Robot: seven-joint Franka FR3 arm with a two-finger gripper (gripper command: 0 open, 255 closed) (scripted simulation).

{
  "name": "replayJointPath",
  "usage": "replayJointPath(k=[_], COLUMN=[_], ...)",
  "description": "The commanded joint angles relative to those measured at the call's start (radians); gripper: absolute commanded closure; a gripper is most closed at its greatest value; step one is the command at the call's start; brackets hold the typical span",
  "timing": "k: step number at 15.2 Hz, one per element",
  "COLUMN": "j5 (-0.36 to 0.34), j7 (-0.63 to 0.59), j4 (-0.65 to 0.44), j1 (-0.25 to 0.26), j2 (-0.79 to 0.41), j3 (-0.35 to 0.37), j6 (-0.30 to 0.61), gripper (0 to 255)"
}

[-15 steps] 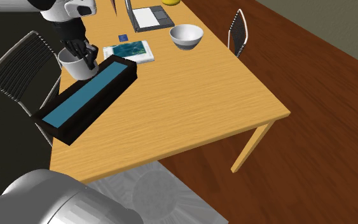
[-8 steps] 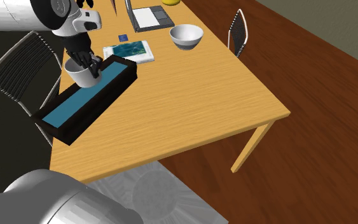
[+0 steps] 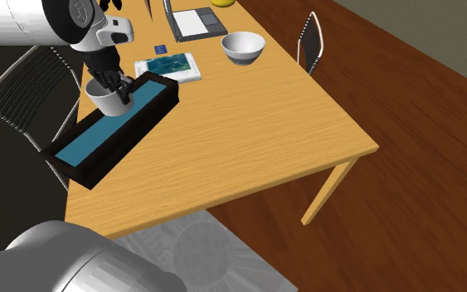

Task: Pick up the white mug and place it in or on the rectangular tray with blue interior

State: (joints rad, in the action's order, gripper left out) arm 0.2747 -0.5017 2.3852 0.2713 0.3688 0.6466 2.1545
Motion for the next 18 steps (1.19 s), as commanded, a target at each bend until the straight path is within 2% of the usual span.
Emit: replayJointPath(k=[1, 6, 10, 18], j5=[0.0, 0.0, 0.005, 0.005], j7=[0.0, 0.0, 0.012, 0.012], j4=[0.0, 0.0, -0.082, -0.082], j1=[0.0, 0.0, 0.006, 0.006], j2=[0.0, 0.0, 0.059, 0.059], j3=[0.0, 0.0, -0.04, -0.04], j6=[0.0, 0.0, -0.138, -0.138], gripper=[0, 0, 0, 0])
